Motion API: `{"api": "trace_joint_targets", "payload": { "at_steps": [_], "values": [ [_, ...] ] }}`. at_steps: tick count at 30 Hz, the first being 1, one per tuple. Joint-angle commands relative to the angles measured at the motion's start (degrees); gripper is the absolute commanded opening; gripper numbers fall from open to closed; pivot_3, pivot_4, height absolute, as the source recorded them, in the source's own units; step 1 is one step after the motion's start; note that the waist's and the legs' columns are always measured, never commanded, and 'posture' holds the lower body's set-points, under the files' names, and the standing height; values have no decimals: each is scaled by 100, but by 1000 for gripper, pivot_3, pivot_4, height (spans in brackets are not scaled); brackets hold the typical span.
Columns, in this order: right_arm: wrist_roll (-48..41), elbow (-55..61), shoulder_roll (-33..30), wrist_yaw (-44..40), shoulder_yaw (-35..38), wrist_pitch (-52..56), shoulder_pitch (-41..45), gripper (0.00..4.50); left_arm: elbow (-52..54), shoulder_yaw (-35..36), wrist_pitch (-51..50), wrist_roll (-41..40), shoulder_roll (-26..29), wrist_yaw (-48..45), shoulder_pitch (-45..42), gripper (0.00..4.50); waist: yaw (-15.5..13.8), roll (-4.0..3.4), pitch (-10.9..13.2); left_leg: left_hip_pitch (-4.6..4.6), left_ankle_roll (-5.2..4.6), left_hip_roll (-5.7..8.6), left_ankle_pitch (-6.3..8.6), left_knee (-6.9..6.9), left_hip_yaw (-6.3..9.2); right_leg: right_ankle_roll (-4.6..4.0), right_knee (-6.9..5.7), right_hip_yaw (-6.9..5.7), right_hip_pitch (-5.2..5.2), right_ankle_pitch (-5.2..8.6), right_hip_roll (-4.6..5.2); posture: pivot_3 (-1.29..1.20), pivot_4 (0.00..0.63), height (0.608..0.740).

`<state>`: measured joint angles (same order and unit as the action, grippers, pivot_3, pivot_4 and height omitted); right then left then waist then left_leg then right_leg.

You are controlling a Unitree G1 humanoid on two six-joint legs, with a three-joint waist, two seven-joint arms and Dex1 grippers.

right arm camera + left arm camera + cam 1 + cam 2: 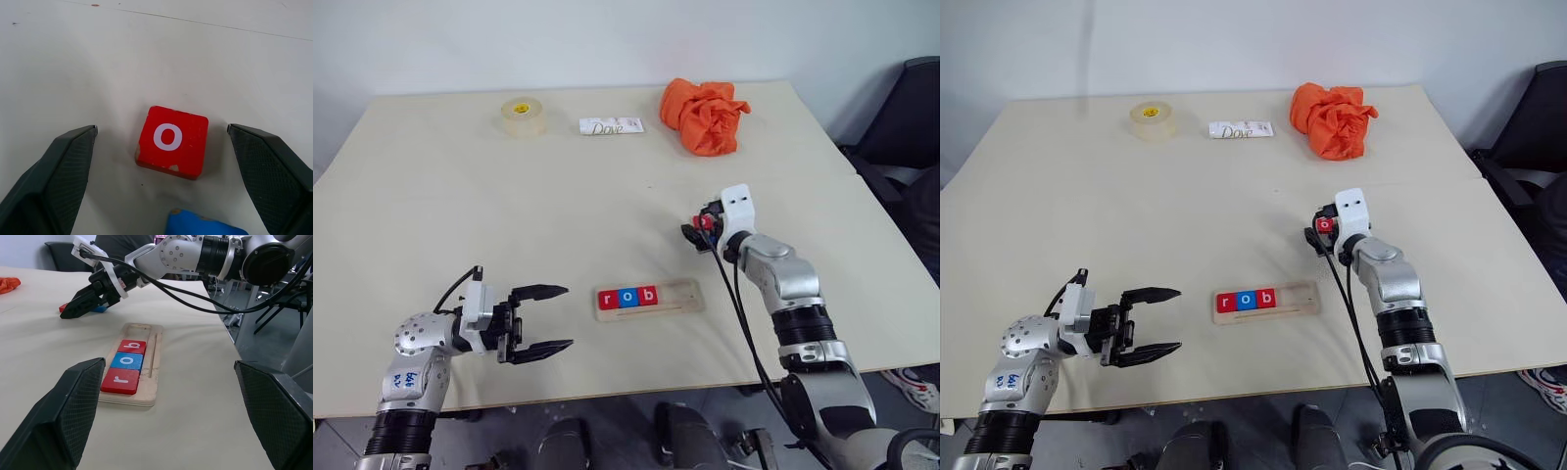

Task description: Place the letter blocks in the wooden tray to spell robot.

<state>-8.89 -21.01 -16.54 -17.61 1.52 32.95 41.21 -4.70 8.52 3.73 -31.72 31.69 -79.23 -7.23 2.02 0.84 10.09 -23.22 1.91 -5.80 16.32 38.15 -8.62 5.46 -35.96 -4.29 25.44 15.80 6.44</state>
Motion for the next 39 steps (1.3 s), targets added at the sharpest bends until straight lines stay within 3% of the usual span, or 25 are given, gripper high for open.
{"api": "trace_joint_targets", "payload": {
  "at_steps": [1, 3, 6, 13, 20, 24, 30, 39],
  "values": [
    [24, 337, 45, 109, 59, 41, -41, 4446, -33, 29, 5, -126, 16, -80, -174, 4500, -1, 0, 0, 0, 0, 0, 0, 0, 0, 0, 0, 0, 0, 0, 0, 0, 150, 740],
    [15, 465, 91, 224, 91, 154, -98, 4446, -266, 14, 24, -87, 12, -140, -368, 4500, -4, 0, 0, 0, -2, 0, 1, 0, 0, 0, 0, 0, 0, 0, 0, 0, 150, 740],
    [83, 507, 153, 378, 63, 121, -118, 3836, -552, -26, 68, -29, -25, -194, -649, 4500, -6, 0, 0, 0, -5, 1, 1, 0, 0, 0, 0, 0, 0, 0, 0, 0, 150, 740],
    [147, 368, 256, 528, 91, -79, 42, 1459, -888, -114, 131, 33, -123, -323, -1014, 4500, -3, 0, 0, -1, 2, 1, -2, -2, -1, 0, 1, 0, 0, 0, -1, 0, 150, 740],
    [-26, 1531, 57, 683, 472, 249, -58, 1460, -1078, -108, 162, 50, -82, -497, -1109, 4500, -6, 0, 0, -3, 2, 1, -3, -5, 0, 0, 1, 0, 1, 0, -1, 0, 150, 740],
    [-324, 3853, -151, 715, 680, 1584, -1139, 1460, -1206, -101, 182, 61, -30, -627, -1161, 4500, -63, 1, -1, -8, 2, 1, -1, -17, 9, -3, 1, -4, 1, 2, -3, 0, 150, 740],
    [-498, 5789, -341, 693, 870, 2603, -2767, 1460, -1223, -103, 107, 8, 9, -719, -1164, 4500, -46, 3, -2, -11, -24, 8, 17, -12, 4, 1, 24, -4, -1, 0, 2, 0, 150, 740],
    [-591, 6033, -70, 774, 968, 2816, -3510, 1460, -1120, -80, 91, 12, 0, -606, -1136, 4500, -36, 3, -2, 1, -22, 4, 7, -11, 16, -1, 5, -4, -1, 0, -2, 0, 150, 740]
  ]
}}
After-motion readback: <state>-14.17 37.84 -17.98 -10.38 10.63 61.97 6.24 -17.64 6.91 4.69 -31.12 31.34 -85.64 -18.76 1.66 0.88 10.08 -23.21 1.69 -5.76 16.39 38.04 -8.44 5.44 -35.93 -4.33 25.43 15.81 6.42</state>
